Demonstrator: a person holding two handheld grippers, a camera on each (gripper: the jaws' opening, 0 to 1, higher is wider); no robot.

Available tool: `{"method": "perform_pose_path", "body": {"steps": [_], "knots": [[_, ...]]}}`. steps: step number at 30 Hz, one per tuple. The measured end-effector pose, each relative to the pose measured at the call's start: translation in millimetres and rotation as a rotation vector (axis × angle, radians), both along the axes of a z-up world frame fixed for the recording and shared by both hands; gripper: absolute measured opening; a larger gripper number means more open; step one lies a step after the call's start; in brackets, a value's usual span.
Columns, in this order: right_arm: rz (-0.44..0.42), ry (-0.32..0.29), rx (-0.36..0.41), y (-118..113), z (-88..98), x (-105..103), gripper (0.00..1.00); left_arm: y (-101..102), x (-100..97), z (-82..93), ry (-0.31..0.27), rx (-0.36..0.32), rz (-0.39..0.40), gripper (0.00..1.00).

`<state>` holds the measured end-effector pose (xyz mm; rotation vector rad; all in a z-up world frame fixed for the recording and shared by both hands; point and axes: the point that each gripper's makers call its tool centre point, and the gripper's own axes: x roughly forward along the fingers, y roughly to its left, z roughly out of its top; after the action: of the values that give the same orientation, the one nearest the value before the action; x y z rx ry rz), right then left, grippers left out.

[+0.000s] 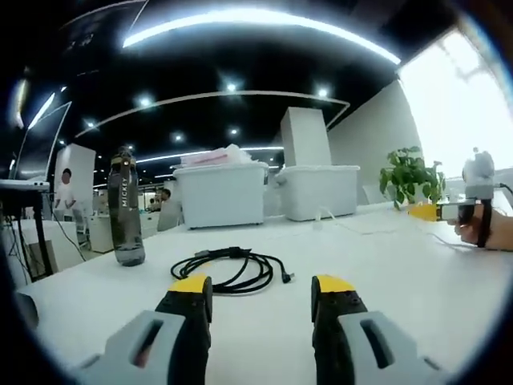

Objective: Coil the Type-C to USB data cable on the desktop and secure it with Velcro straps.

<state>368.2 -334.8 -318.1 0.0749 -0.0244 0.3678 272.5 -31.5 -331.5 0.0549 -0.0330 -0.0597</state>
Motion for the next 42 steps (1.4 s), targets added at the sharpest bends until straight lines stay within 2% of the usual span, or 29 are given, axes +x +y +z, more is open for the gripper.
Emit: {"method": "perform_pose_path", "body": {"steps": [4,8,11,13,15,20,27,37,42], "knots": [[0.008,-0.003,-0.004,2,-0.4,0,0.53,-3,-2.6,-1.5,0.001,-0.001,-0.008,0.50],[0.026,0.006,-0.001,6,-1.2,4,0.53,-5,0.4,-2.9,0.011,0.027,-0.015,0.50],[0.024,0.010,0.085,2,3.6,6,0.53,-6,3.9,-3.2,0.013,0.031,-0.021,0.50],[0.023,0.012,0.103,2,4.7,9,0.53,-7,0.7,-3.2,0.011,0.029,-0.020,0.50],[0.024,0.013,0.102,5,4.8,11,0.53,-4,3.6,-1.5,0.006,0.019,-0.019,0.50],[0.057,0.010,0.016,18,2.0,8,0.54,2,3.7,-0.8,0.001,-0.021,0.001,0.50],[0.033,0.024,0.052,10,1.7,8,0.55,3,5.7,1.3,-0.004,-0.050,0.003,0.50],[0.023,0.036,0.058,10,-1.3,6,0.55,1,5.3,-0.7,0.004,-0.040,-0.003,0.50],[0.021,0.043,0.069,9,-2.5,5,0.54,0,7.1,-3.6,0.021,-0.009,-0.016,0.50]]}}
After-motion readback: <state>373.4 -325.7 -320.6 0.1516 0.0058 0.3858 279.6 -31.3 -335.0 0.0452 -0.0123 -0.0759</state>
